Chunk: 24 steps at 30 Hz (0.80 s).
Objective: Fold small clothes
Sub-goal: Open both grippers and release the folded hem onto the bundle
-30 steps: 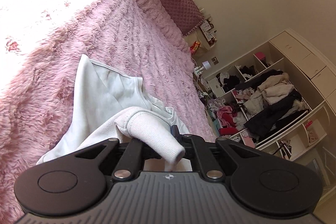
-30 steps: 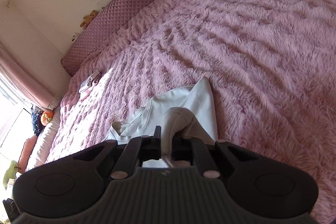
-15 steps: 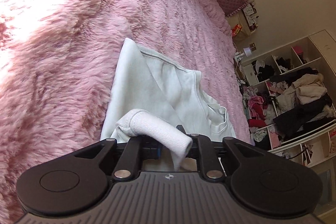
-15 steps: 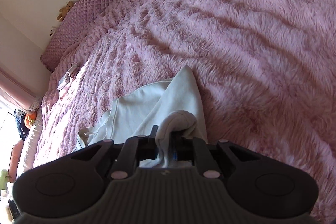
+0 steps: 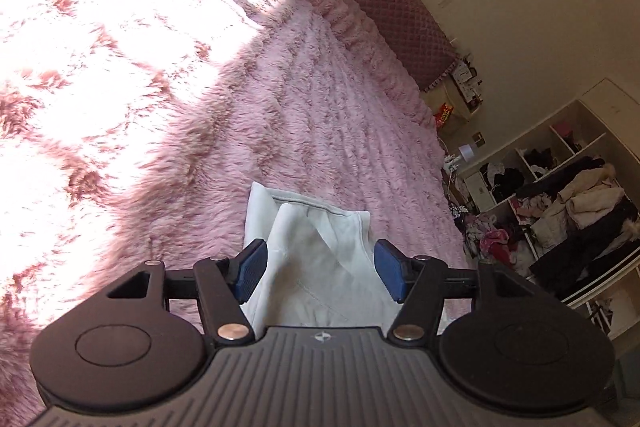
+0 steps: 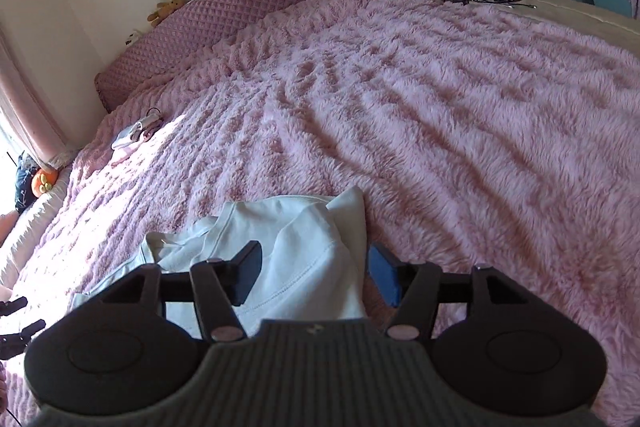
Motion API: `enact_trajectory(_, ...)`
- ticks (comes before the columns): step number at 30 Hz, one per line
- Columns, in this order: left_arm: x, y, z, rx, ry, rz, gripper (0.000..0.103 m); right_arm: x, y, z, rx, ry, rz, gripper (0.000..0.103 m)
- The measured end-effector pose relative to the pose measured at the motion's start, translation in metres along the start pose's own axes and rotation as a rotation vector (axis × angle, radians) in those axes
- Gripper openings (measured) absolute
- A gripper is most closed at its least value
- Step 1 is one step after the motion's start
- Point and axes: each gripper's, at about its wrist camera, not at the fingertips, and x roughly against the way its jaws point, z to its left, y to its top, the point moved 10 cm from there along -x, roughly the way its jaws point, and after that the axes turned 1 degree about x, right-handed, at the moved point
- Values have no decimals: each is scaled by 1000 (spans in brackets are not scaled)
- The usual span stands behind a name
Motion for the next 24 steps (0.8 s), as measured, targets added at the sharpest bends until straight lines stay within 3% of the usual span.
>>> enact_trajectory(5, -21, -24, -4, -249, 139, 78, 70, -21, -8, 7, 226, -43, 4, 57)
enact_trajectory(9, -37, -34, -12, -399, 182, 105, 70, -49, -4, 17, 371, -55, 15, 60)
enact_trajectory(14, -51, -41, -15, -441, 186, 130, 72, -77, 0, 19, 404, -48, 46, 61)
enact_trajectory(22, -63, -36, -33, -602, 221, 67, 72, -89, -7, 30, 425, -20, 49, 61)
enact_trajectory(24, -68, -42, -38, -673, 233, 73, 53, -91, -9, 33, 434, -10, 52, 61)
